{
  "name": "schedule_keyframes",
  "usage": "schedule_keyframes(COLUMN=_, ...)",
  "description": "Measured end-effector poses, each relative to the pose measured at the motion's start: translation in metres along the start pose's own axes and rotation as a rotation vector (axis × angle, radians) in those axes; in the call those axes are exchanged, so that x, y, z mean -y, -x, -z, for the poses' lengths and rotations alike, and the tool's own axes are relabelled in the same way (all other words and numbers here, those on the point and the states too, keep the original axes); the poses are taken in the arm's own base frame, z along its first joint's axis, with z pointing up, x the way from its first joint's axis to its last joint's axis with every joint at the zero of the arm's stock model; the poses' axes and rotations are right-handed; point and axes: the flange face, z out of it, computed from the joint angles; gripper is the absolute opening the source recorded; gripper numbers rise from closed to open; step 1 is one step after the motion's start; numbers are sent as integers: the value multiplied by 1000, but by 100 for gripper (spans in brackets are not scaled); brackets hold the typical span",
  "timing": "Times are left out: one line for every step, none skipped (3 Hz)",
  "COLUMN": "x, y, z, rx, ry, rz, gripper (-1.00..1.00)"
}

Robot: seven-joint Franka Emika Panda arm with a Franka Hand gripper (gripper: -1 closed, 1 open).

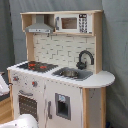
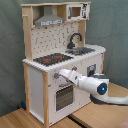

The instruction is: Play with the kitchen

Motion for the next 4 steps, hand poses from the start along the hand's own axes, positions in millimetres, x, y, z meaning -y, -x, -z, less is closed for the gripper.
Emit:
schedule_keyframes(x=-5, y=3, z=13, rx=-9, ry=7, rz=81, gripper=100)
schedule_keyframes(x=-6, y=6, z=21, rx=-13, ry=9, rz=173, gripper=100)
schedule_keyframes(x=-7, y=11, z=28, rx=-14, ry=11, rz=271, gripper=100)
schedule_keyframes(x=-10, y=16, z=36, rx=-14, ry=15, rz=364, gripper=100)
